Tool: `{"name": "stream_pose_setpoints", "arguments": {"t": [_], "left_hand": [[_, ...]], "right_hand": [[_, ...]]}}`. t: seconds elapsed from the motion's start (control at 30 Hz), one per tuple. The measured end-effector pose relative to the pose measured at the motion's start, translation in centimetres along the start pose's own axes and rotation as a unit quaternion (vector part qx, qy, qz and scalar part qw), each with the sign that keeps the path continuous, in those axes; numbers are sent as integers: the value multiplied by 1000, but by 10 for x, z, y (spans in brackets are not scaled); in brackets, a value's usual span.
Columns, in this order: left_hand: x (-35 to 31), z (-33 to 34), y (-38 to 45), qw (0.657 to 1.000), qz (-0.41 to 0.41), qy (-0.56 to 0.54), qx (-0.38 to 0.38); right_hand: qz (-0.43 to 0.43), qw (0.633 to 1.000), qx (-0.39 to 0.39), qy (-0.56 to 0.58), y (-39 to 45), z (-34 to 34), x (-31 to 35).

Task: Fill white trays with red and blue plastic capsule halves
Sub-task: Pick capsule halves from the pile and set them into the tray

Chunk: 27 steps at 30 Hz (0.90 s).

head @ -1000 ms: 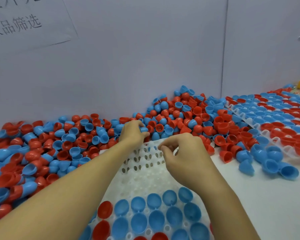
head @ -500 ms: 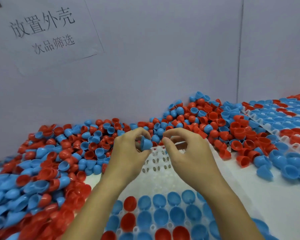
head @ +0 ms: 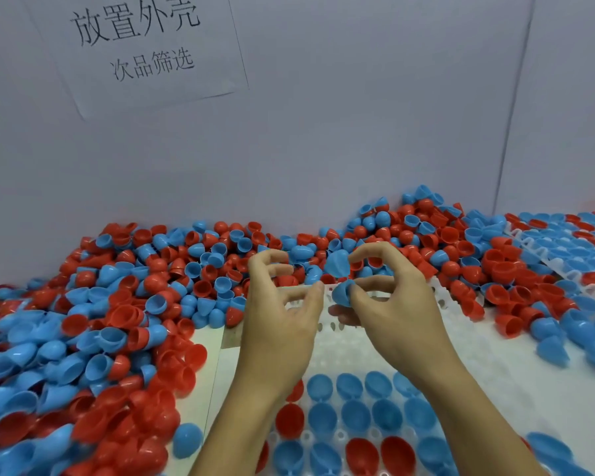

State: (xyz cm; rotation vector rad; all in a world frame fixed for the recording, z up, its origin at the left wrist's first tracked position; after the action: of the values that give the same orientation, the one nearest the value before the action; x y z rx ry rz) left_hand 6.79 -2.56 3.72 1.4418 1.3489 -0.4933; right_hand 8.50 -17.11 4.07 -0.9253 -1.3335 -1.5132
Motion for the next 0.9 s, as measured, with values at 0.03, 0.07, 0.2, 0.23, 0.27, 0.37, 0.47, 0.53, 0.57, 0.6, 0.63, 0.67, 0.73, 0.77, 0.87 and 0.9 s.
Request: {"name": "stream_pose_setpoints", "arguments": {"t": [0.03, 0.07, 0.2, 0.23, 0.27, 0.37, 0.47, 0.53, 0.57, 0.6, 0.63, 0.67, 0.73, 0.77, 0.87, 0.9], "left_hand": [[3, 2, 1, 999, -29, -17, 17], [5, 4, 2, 997, -49, -37, 41], [11, 6, 3, 995, -64, -51, 54], [12, 8, 3, 995, -64, -43, 62], [13, 10, 2, 994, -63, -38, 76], [18, 9, 3, 993, -67, -31, 89], [29, -9, 11, 995, -85, -26, 51], [37, -26, 17, 993, -108, -35, 26], [42, -34, 19, 992, -121, -41, 10], [47, -43, 21, 990, -134, -45, -7], [51, -52, 23, 988, -145, -49, -25], [55, -60, 25, 986, -155, -51, -43], [62, -73, 26, 982, -168, -46, -72], [64, -77, 27, 981, -171, -42, -81], [68, -84, 27, 981, -171, -29, -90], [68, -84, 27, 981, -169, -19, -91]], "right_hand": [[-4, 1000, 13, 5, -1, 2, 1], [-11, 1000, 26, -2, -2, 3, 3], [-45, 988, 88, -118, -5, 8, 5], [-50, 981, 99, -161, -5, 7, 5], [-55, 973, 105, -199, -5, 4, 6], [-38, 952, 96, -288, 0, -21, 14], [91, 914, 106, -380, 4, -67, 16], [198, 878, 125, -417, 1, -93, 12], [238, 861, 133, -430, -2, -101, 10], [266, 845, 139, -443, -4, -107, 8], [286, 832, 143, -454, -5, -110, 7], [301, 821, 145, -462, -6, -111, 6], [327, 804, 147, -474, -8, -112, 6], [338, 795, 148, -481, -8, -112, 5], [363, 770, 153, -502, -10, -111, 2], [366, 765, 156, -507, -10, -108, 0]]}}
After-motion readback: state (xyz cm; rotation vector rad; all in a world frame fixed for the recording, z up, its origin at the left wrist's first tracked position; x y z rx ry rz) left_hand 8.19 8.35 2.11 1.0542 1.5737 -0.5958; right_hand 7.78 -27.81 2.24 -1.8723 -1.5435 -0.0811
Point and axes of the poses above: each hand's wrist, its own y-axis towards the middle knuckle, its own z-axis out of the palm, x = y × z, the point moved 4 cm from there along y, towards the middle knuckle, and after that the axes turned 14 degrees about y, right-handed, at the moved point
